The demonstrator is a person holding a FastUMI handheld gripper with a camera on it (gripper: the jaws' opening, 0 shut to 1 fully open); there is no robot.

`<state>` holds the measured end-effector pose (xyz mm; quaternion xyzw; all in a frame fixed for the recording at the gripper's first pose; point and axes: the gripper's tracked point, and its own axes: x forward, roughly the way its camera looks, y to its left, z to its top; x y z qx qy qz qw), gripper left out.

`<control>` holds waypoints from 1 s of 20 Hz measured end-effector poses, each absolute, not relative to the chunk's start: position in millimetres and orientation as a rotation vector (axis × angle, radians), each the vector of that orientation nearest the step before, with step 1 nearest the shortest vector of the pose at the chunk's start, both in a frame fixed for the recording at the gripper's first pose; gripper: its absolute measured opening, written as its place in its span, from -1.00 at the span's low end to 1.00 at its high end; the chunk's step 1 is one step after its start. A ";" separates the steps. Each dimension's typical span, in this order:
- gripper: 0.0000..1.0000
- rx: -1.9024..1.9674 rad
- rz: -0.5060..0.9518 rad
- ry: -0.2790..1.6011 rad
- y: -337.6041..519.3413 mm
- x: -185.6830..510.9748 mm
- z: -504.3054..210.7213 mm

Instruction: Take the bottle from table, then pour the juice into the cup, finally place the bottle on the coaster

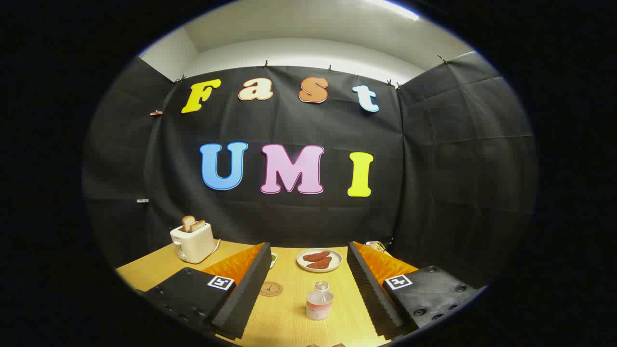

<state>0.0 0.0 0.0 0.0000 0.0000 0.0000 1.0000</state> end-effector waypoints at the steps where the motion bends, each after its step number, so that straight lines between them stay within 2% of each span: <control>1: 0.94 0.002 0.001 0.005 -1.5 -0.1 -1.2; 12: 0.94 0.032 0.041 0.044 -10.1 2.3 -14.3; 20: 0.94 0.015 0.084 0.001 -8.9 11.7 -13.8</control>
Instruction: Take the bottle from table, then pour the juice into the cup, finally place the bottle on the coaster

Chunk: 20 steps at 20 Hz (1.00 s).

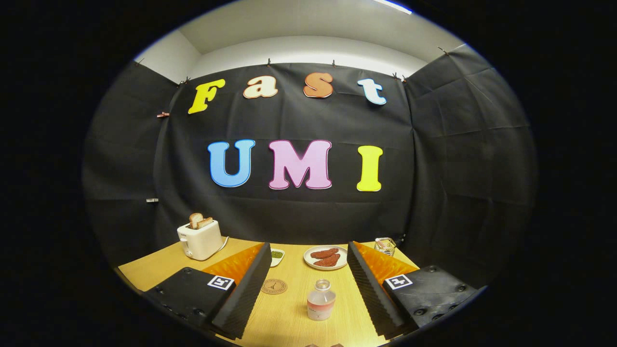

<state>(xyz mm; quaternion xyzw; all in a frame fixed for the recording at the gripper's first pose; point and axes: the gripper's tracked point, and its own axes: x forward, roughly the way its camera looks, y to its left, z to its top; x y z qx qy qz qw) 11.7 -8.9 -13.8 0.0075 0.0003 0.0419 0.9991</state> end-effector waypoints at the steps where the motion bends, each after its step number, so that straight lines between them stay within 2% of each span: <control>1: 0.94 0.012 0.087 -0.002 -9.9 13.3 -15.4; 20: 0.94 -0.024 0.159 0.057 -20.0 66.2 -102.0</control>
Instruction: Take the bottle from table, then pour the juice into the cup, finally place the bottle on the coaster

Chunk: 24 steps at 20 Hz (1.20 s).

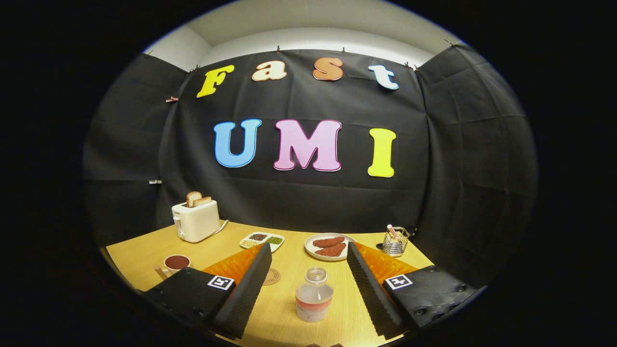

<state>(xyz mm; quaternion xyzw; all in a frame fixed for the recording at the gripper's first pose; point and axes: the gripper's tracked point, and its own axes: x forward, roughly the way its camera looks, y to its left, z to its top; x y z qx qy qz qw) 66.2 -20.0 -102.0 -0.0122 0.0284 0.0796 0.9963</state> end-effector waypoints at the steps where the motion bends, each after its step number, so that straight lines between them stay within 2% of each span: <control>1: 0.94 -0.034 0.159 0.064 -22.9 69.5 -108.5; 24: 0.96 0.055 0.108 0.232 -29.8 106.5 -226.3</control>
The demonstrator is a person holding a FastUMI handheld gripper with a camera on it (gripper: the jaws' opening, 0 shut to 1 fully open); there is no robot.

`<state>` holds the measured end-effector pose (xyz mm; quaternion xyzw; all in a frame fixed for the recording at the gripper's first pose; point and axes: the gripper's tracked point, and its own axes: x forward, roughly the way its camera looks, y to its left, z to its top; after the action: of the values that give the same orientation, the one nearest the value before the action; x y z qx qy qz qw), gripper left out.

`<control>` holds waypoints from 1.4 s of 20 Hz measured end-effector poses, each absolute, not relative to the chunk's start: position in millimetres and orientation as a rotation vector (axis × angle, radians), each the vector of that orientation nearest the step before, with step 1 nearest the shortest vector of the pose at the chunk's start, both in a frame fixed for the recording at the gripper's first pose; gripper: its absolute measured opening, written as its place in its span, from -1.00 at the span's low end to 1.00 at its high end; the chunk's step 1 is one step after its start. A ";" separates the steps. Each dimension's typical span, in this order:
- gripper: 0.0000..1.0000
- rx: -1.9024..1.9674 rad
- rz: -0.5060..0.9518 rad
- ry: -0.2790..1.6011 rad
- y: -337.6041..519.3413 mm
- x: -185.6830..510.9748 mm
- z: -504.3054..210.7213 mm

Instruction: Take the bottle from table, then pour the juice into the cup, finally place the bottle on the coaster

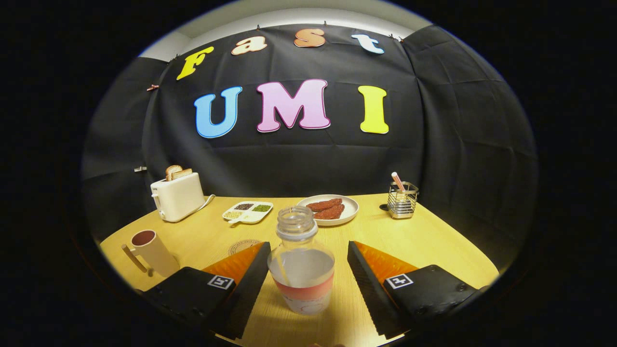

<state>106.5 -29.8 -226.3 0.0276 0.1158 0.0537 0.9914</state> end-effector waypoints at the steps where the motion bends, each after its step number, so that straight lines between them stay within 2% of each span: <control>1: 0.96 0.054 0.112 0.238 -28.5 105.5 -230.1; 17: 1.00 0.083 0.139 0.264 -18.9 113.5 -257.5; 22: 0.61 0.057 0.154 0.240 -16.4 120.2 -255.3; 28: 0.55 -0.014 0.217 0.242 -4.4 118.4 -241.3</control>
<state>118.4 -4.4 -241.3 -0.0068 0.1203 0.1078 0.9868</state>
